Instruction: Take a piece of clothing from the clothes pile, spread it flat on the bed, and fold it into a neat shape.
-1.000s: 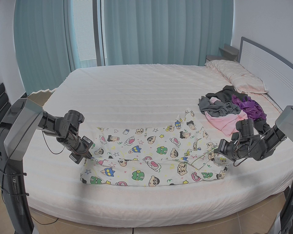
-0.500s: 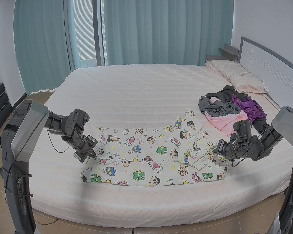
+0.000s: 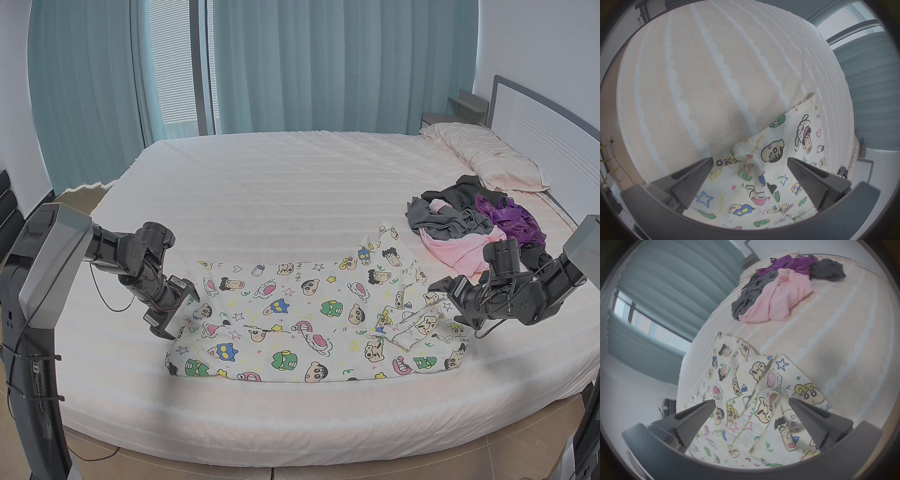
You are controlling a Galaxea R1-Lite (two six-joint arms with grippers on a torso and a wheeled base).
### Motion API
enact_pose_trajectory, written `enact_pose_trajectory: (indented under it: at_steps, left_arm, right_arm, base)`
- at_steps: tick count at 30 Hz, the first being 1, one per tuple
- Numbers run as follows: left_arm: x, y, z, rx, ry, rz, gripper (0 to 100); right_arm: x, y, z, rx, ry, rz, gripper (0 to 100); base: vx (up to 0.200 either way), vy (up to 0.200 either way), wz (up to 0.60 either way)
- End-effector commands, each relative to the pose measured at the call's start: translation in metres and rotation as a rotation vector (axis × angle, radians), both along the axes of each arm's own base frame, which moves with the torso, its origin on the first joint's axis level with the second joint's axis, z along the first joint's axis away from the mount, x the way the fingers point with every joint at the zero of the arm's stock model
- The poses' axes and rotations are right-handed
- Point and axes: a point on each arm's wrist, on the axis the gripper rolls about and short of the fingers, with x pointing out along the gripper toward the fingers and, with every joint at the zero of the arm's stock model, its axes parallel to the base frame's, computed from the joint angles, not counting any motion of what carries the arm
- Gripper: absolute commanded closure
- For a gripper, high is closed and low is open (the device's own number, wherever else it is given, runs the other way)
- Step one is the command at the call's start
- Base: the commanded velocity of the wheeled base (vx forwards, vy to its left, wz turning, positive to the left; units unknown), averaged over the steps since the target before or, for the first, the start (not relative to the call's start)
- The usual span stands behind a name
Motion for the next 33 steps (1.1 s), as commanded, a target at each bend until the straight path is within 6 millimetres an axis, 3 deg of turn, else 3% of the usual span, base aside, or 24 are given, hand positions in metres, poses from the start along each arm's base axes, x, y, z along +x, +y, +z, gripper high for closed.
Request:
enact_pose_trajectory:
  at_steps: [1,5,14,23,33]
  left_arm:
    - [-0.026,0.026,0.029,-0.09,-0.017,0.018,0]
    - [-0.048,0.039,0.041,-0.166,-0.019,0.025,0]
    - [-0.075,0.039,0.052,-0.262,-0.068,0.082,0]
    - [-0.076,0.038,0.046,-0.263,-0.087,0.076,0]
    - [-0.075,0.034,0.044,-0.264,-0.08,0.066,0]
  right_arm:
    - [-0.015,0.007,0.027,0.09,-0.032,-0.095,0]
    - [-0.025,0.023,0.014,0.101,0.02,-0.117,0]
    - [-0.01,0.043,-0.007,0.005,0.006,-0.167,0]
    - [0.004,0.047,-0.029,-0.032,0.034,-0.148,0]
    - [0.016,0.048,-0.039,-0.049,0.032,-0.143,0]
  base:
    - [0.0,0.0,0.0]
    - [0.0,0.0,0.0]
    - [0.0,0.0,0.0]
    - [0.0,0.0,0.0]
    - [0.0,0.0,0.0]
